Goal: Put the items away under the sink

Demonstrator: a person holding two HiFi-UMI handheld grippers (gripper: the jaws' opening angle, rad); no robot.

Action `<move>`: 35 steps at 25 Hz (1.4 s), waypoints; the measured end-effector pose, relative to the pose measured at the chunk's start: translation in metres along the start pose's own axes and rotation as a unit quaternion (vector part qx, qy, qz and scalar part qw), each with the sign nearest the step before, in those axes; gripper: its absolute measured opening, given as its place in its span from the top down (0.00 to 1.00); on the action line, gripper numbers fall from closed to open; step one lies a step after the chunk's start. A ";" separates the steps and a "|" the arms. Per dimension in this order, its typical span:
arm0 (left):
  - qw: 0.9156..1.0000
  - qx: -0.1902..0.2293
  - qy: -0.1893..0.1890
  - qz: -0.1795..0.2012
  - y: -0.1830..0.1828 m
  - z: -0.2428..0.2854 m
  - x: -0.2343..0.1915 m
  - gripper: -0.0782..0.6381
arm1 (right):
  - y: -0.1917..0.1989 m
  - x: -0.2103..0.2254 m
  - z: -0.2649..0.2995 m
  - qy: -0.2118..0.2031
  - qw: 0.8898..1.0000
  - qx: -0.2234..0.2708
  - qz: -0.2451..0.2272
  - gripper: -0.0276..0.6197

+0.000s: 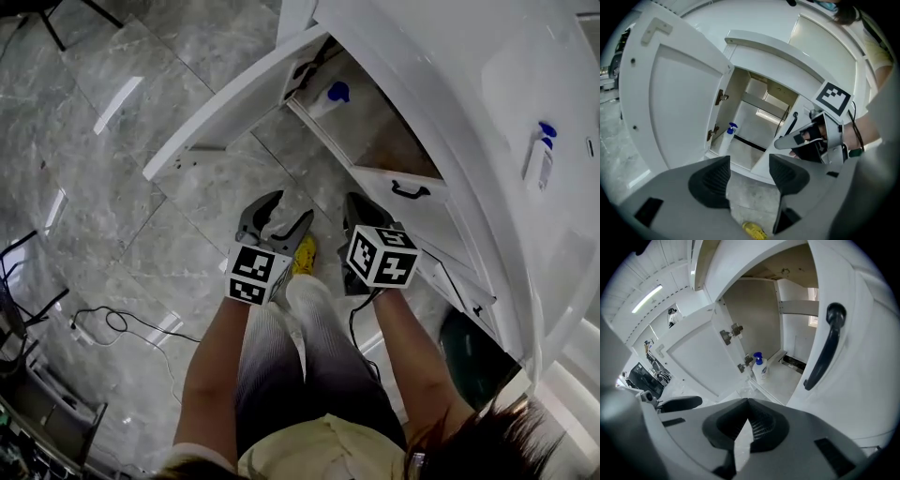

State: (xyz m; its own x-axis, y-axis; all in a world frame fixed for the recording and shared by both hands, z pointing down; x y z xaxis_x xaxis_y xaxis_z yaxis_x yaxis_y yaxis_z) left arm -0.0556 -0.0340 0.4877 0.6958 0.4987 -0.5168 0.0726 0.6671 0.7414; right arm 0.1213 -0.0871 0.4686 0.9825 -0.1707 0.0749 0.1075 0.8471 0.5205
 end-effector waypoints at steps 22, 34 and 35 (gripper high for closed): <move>0.992 -0.001 -0.110 -0.061 -0.051 -0.090 0.045 0.82 | -0.016 -0.017 -0.076 -0.004 0.999 0.021 0.028 0.92; 0.987 -0.011 -0.143 -0.078 -0.073 -0.113 0.061 0.83 | -0.019 -0.022 -0.109 -0.020 1.000 0.023 0.006 0.92; 0.986 -0.012 -0.146 -0.079 -0.074 -0.115 0.063 0.83 | -0.019 -0.023 -0.113 -0.021 1.000 0.023 0.004 0.92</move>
State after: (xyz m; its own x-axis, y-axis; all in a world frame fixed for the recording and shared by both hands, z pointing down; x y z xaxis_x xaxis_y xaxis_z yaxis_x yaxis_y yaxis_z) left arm -0.0993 0.0116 0.3510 0.8531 0.2090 -0.4781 0.1828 0.7386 0.6489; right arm 0.1140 -0.0426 0.3610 0.9759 -0.1857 0.1142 0.0915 0.8243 0.5588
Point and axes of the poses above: the fingertips, and each gripper's own axes: z forward along the fingers, x to its right, y out of its underside, the point moved 9 cm from there along -z, backward along the fingers, and after that the axes turned 13 degrees about y, right-handed, at the moved point
